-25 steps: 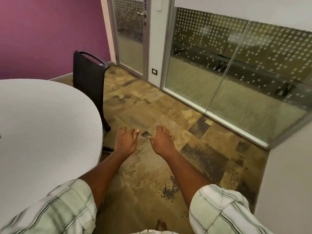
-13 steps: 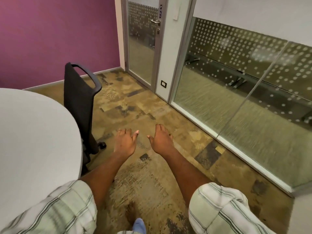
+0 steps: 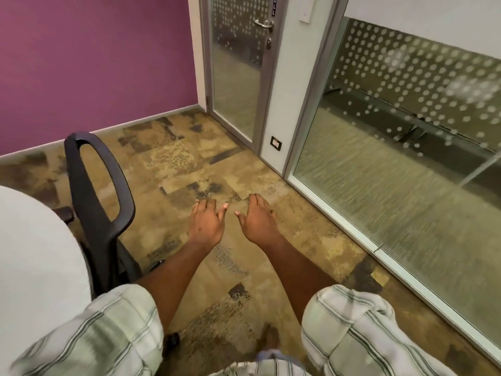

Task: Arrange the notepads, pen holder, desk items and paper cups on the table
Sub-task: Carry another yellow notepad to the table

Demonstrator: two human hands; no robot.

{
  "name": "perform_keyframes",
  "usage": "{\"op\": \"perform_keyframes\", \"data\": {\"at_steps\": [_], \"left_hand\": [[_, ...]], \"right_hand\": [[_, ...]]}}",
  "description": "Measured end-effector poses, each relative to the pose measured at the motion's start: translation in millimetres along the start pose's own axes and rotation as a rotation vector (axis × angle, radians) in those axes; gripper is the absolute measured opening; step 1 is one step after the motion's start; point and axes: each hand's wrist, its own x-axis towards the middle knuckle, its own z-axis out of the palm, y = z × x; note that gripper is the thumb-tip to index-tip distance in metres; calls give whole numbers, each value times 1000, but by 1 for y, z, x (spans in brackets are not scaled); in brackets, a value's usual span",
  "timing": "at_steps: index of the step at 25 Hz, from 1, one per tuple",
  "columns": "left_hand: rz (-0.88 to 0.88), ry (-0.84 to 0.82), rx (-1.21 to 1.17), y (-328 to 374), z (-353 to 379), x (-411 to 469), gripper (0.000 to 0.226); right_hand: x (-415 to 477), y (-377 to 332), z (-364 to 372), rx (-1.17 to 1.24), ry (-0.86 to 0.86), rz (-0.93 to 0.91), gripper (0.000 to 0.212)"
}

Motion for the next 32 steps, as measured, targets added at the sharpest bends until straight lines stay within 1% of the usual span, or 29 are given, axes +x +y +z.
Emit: {"op": "perform_keyframes", "data": {"at_steps": [4, 7, 10, 14, 16, 18, 20, 23, 24, 26, 28, 29, 32], "left_hand": [[-99, -1, -21, -9, 22, 95, 50], [-200, 55, -36, -11, 23, 163, 48], [-276, 143, -37, -8, 18, 224, 47], [-422, 175, -72, -24, 7, 290, 47], [-504, 199, -60, -42, 2, 329, 50], [-527, 209, -76, -54, -10, 353, 54], [-556, 250, -71, -80, -19, 397, 56], [-647, 309, -60, -133, -45, 469, 53], [-659, 308, -74, -133, -47, 467, 52], [-659, 327, -47, -166, -60, 506, 51], [-718, 320, -41, -201, -72, 539, 52], [-711, 332, -44, -204, -77, 541, 51], [-758, 345, -31, -247, -90, 571, 49]], "right_hand": [[111, 2, 14, 1, -72, -88, 56], [189, -1, 12, -7, -129, -177, 57], [264, -8, 6, -42, -148, -297, 57], [349, -34, 10, -39, -198, -374, 56], [398, -59, 23, -47, -209, -440, 57], [426, -78, 27, -21, -204, -462, 59], [475, -107, 45, -10, -237, -498, 62], [548, -167, 72, -27, -284, -521, 64], [549, -167, 72, -23, -289, -518, 63], [594, -206, 90, -26, -315, -536, 63], [631, -245, 110, -21, -338, -523, 63], [634, -249, 109, -12, -335, -518, 63], [671, -294, 138, -38, -391, -604, 61]]}}
